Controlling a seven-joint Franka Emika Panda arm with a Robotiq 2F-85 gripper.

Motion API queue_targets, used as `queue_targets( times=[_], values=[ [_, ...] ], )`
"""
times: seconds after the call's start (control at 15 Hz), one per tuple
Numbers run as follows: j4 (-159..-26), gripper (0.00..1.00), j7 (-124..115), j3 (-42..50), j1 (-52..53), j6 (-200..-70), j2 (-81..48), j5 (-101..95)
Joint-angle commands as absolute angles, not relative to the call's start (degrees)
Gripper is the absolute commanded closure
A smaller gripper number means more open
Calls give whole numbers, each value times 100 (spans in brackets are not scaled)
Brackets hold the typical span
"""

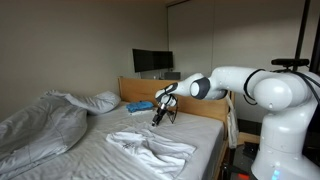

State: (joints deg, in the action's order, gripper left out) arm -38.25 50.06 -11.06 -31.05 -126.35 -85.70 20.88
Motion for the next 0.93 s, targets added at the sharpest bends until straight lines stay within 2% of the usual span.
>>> queue_targets(
  times=[0.0,0.4,0.87],
  values=[
    [-4048,0,5017,-1375,-3192,-13377,-8571,2508],
    [-4060,0,5153,-1709,-3134,-13244,-8571,2765],
    [-4095,0,5003,-1656,-3115,-12792,-8574,2748]
  ],
)
